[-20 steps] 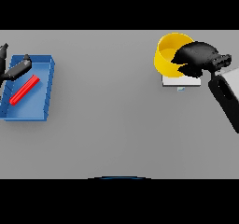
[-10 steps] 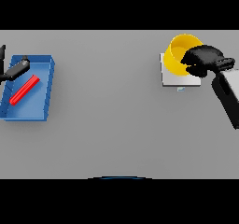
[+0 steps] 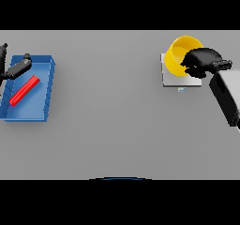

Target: Pick up the red beaker and tilt it to pour out 1 green nut into yellow bowl. Pick up the yellow bowl and place it on the metallic measuring scale.

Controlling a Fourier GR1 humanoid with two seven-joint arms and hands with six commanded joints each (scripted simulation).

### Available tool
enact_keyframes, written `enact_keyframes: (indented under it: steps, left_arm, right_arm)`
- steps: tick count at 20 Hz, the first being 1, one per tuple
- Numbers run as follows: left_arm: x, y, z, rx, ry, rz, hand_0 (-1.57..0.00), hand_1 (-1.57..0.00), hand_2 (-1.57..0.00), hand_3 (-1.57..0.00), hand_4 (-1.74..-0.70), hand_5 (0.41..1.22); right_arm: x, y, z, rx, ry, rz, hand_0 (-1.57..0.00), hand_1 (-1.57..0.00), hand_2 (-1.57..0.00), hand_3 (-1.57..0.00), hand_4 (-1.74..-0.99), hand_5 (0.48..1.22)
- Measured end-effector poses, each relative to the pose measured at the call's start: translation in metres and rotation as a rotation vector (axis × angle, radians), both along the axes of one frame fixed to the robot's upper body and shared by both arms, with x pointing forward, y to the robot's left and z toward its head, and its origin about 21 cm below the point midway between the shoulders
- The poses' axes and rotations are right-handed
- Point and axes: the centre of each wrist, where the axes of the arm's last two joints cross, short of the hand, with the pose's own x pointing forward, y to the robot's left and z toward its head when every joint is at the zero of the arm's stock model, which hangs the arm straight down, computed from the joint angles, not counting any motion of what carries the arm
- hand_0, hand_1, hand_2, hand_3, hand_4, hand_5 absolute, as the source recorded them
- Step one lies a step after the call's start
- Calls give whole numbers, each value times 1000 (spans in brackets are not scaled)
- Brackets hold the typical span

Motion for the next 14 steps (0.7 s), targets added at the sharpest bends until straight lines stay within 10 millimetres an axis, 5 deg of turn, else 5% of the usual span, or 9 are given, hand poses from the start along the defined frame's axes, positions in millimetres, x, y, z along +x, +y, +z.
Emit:
enact_keyframes:
  steps: [1, 2, 4, 7, 14]
  left_arm:
    - [1, -1, 0, -1, 0, -2, 1, 1, 1, 1, -813, 745]
    - [1, 0, 1, 3, 2, -3, 1, 1, 1, 1, -812, 745]
    - [1, -2, -3, 0, 13, -2, 1, 1, 1, 1, -815, 744]
    - [3, -1, -4, 2, 14, 3, 1, 1, 1, 1, -805, 740]
    - [8, -3, -7, 0, 12, 8, 1, 1, 1, 1, -812, 734]
  right_arm:
    - [1, -1, -2, 6, 8, -14, -1543, -1443, -1496, -1022, -1659, 1221]
    - [0, -1, -4, 10, 24, -19, -1525, -1350, -1348, -907, -1596, 1134]
    - [2, 0, -4, 22, 35, -34, -975, -866, -954, -762, -1504, 983]
    - [3, -2, -5, 22, 54, -37, -499, -443, -597, -635, -1425, 851]
    - [7, 0, -2, 3, 86, 18, -104, -92, -207, -413, -1336, 741]
